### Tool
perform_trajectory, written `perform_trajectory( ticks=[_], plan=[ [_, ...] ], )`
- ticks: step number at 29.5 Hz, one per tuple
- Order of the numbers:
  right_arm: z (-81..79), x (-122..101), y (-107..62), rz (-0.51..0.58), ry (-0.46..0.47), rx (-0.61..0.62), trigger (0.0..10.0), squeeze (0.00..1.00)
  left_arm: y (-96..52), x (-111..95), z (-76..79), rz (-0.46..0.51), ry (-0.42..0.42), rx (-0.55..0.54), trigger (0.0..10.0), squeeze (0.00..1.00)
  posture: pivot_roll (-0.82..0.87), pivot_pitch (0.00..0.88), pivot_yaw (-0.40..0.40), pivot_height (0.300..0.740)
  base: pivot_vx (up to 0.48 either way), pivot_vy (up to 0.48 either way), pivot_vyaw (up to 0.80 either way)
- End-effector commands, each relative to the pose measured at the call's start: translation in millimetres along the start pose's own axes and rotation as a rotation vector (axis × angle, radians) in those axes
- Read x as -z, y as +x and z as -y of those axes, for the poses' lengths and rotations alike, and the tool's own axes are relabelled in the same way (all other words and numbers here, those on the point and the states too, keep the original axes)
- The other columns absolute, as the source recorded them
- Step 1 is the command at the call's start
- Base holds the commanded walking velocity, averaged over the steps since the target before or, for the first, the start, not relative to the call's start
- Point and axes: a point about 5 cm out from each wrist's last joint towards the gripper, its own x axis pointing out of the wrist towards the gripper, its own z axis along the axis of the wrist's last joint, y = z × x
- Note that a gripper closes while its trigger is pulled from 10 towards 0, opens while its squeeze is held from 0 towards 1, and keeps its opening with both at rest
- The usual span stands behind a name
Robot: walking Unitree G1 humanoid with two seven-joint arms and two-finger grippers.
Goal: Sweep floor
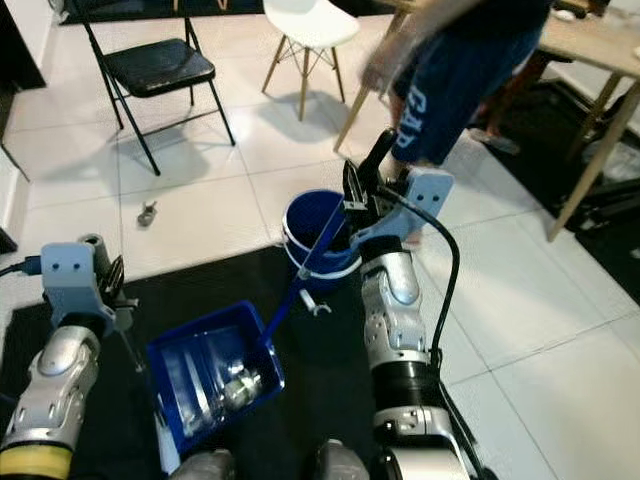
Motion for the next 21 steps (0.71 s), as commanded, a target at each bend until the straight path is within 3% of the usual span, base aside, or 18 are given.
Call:
perform_trajectory(
  ticks=[1, 21],
  plan=[
    [0.0, -8.1, 1.4, 0.037, 0.011, 0.002, 10.0, 0.0, -0.9, -0.2, 0.9, 0.009, -0.001, 0.004, 10.0, 0.0, 0.12, 0.045, -0.018, 0.74, 0.345, 0.0, 0.0],
    [1.3, -8.3, 2.2, 0.034, 0.009, 0.007, 10.0, 0.0, -0.1, -0.6, 2.2, 0.011, 0.0, 0.01, 10.0, 0.0, 0.12, 0.041, -0.018, 0.74, 0.344, 0.0, -0.04]
  ],
)
